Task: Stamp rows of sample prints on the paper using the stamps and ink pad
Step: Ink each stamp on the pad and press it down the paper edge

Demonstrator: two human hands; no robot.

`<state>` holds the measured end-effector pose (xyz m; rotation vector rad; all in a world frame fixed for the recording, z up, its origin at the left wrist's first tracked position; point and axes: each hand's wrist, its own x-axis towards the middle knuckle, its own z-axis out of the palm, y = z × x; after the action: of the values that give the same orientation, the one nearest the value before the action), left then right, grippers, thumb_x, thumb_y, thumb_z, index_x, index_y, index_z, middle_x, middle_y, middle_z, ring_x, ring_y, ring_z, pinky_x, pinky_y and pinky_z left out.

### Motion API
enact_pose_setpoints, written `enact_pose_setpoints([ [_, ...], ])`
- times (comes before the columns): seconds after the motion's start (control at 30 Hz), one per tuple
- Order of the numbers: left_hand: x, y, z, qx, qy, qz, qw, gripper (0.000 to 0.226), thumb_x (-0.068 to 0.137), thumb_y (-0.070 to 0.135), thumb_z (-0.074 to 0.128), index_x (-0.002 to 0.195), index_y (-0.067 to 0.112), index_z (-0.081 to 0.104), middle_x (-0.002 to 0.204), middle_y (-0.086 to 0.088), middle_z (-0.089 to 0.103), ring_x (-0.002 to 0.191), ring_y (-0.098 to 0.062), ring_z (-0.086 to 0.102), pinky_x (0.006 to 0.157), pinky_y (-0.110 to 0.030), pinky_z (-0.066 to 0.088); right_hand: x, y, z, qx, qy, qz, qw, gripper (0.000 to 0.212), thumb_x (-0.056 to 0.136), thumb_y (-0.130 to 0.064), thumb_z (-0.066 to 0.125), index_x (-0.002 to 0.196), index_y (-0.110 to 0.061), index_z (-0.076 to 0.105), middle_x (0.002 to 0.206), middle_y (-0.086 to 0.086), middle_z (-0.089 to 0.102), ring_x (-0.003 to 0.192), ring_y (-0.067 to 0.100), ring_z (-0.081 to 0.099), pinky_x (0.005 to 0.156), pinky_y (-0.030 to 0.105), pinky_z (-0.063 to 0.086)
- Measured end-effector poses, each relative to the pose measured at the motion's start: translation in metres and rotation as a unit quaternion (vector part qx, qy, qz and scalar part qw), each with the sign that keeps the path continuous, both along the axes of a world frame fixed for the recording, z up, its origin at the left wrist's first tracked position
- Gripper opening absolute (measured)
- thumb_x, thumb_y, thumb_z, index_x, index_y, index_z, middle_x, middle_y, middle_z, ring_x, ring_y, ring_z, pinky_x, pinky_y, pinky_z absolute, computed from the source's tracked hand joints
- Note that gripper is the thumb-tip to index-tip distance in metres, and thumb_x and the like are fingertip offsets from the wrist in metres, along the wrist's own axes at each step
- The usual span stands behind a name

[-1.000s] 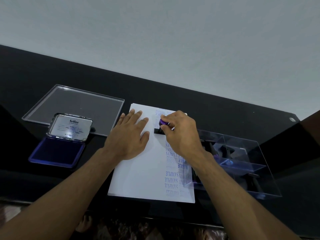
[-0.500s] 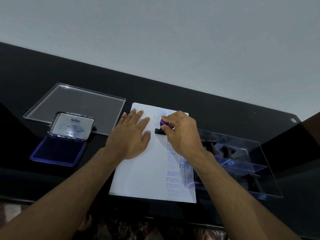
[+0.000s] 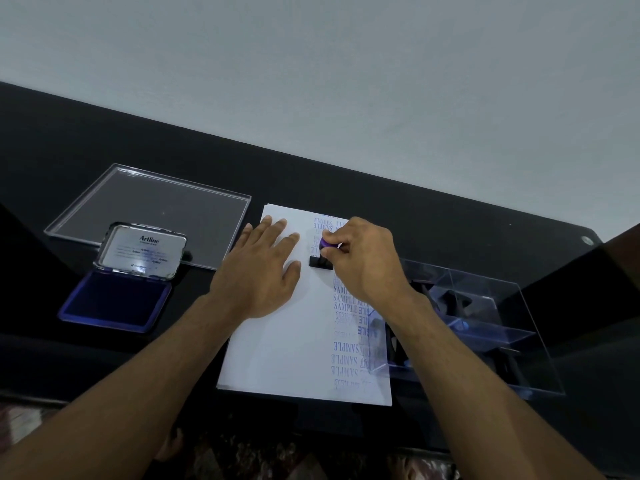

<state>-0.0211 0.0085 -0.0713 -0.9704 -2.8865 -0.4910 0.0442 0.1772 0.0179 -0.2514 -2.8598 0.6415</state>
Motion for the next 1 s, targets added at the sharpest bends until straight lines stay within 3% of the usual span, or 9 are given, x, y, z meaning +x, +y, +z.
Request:
enact_pose_setpoints([
  [0.2,0.0,0.0,-0.002,0.002,0.009,0.0,1.0,0.067,0.096,0.054,0.023,0.151,0.02,0.042,0.163,-0.008,0.03,0.153,-0.028,0.019,0.124,-0.046,0.014,-0.005,0.0,-0.001,-0.005,0.006,-0.005,1.0,0.023,0.089,-0.02,0.071,0.111,-0.014,0.074,0.106,-0.003,0.067,0.084,0.003,0.054,0.083,0.013,0.044],
  [0.4,0.0,-0.001,0.0,0.003,0.008,-0.002,1.0,0.072,0.095,0.056,0.016,0.152,0.02,0.041,0.163,-0.008,0.029,0.153,-0.027,0.017,0.125,-0.047,0.015,-0.003,0.0,-0.003,0.005,0.017,-0.005,1.0,0.021,0.089,-0.019,0.071,0.109,-0.015,0.075,0.105,-0.003,0.067,0.083,0.004,0.056,0.081,0.014,0.045],
  [0.6,0.001,0.0,0.001,0.003,0.006,-0.001,1.0,0.075,0.093,0.057,0.013,0.153,0.02,0.04,0.164,-0.008,0.027,0.154,-0.027,0.016,0.125,-0.046,0.013,0.005,-0.003,-0.006,0.024,0.025,0.006,0.999,0.02,0.09,-0.02,0.069,0.109,-0.014,0.075,0.103,0.001,0.067,0.089,0.014,0.063,0.086,0.025,0.053],
  [0.77,0.001,-0.001,0.001,0.002,0.005,-0.003,1.0,0.072,0.094,0.055,0.016,0.153,0.02,0.039,0.164,-0.008,0.027,0.154,-0.027,0.015,0.125,-0.047,0.014,0.0,-0.002,-0.005,0.007,0.027,-0.002,1.0,0.017,0.089,-0.017,0.071,0.105,-0.015,0.076,0.104,-0.002,0.067,0.083,0.006,0.057,0.08,0.016,0.047],
  [1.0,0.001,0.0,0.001,-0.002,0.0,-0.001,1.0,0.07,0.095,0.055,0.018,0.154,0.021,0.037,0.165,-0.007,0.024,0.154,-0.027,0.012,0.125,-0.046,0.012,0.001,-0.003,-0.005,-0.006,0.026,-0.002,1.0,0.02,0.088,-0.017,0.072,0.106,-0.014,0.076,0.105,-0.001,0.067,0.087,0.012,0.065,0.087,0.024,0.054],
])
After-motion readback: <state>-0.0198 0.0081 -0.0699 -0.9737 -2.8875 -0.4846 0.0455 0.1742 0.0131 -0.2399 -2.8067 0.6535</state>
